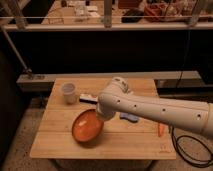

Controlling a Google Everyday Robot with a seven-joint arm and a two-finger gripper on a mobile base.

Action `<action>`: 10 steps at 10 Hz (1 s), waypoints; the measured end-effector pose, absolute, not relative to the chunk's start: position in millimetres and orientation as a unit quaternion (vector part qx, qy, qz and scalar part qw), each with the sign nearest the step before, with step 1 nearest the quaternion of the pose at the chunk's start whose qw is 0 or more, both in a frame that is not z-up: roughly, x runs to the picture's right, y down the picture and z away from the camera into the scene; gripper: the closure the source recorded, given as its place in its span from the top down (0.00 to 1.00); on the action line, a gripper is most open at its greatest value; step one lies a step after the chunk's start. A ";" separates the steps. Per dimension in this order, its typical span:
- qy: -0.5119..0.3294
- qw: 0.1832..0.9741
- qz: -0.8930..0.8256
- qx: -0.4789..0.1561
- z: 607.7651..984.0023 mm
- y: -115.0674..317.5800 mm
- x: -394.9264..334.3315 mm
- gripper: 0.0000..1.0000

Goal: Pick up the ceramic bowl

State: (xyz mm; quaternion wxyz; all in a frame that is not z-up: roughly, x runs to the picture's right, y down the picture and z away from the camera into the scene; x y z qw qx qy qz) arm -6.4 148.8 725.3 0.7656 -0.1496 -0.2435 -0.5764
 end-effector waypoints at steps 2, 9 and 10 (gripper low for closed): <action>-0.244 0.765 -0.578 -0.148 723.2 147.8 -7.8 0.01; -0.257 0.761 -0.577 -0.146 736.9 153.9 -11.0 0.50; -0.259 0.761 -0.577 -0.146 737.0 153.9 -11.6 0.54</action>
